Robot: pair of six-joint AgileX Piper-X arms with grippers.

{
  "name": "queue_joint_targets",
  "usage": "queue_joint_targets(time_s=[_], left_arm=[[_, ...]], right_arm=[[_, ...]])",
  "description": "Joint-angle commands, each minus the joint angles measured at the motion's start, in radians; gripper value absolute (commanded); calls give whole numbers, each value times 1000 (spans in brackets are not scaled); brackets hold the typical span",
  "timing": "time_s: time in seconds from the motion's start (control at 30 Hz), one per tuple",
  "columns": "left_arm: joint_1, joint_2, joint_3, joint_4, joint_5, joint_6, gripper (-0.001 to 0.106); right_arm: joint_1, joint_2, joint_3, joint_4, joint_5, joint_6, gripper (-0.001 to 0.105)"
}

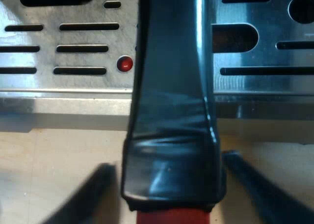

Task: Grind coffee beans and then tamp

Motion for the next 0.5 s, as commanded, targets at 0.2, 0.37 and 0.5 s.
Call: queue_joint_targets(time_s=[0.2, 0.37, 0.5], left_arm=[[-4, -5, -5, -3, 1, -3, 71], [-4, -5, -5, -3, 1, -1, 71], [-4, -5, -5, -3, 1, -1, 71]], right_arm=[[6, -5, -2, -6, 44, -12, 0], [47, -5, -2, -8, 115, -61, 0], [71, -5, -2, -11, 134, -64, 0]])
